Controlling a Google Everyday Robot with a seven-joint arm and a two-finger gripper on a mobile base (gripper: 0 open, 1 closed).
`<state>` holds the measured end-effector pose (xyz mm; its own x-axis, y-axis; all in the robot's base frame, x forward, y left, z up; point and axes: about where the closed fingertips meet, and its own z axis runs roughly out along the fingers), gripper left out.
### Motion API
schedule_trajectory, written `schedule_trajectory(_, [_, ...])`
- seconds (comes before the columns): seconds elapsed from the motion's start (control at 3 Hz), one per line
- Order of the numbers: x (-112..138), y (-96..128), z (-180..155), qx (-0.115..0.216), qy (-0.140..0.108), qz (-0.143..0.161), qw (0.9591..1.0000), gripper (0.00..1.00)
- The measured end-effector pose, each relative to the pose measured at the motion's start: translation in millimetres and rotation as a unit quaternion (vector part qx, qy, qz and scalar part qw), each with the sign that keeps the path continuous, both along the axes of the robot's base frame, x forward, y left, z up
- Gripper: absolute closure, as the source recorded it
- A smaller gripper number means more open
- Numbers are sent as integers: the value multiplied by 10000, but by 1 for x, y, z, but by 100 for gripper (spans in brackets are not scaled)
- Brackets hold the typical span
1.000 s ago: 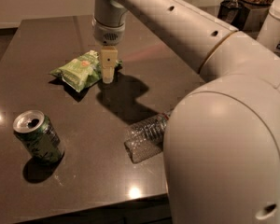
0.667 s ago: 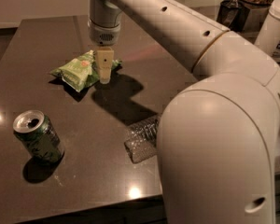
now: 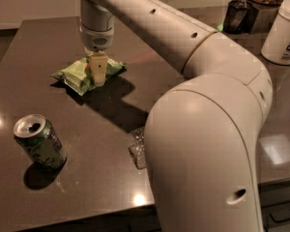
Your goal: Pick green jalapeno chip bag
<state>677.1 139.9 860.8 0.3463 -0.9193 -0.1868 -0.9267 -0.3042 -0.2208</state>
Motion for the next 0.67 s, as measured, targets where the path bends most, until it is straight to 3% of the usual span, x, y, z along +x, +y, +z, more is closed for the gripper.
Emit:
schedule_trajectory(0.33, [-1, 3, -3, -82, 179, 27, 9998, 46])
schedule_trajectory(0.67, [-3, -9, -1, 135, 571, 29, 9983, 70])
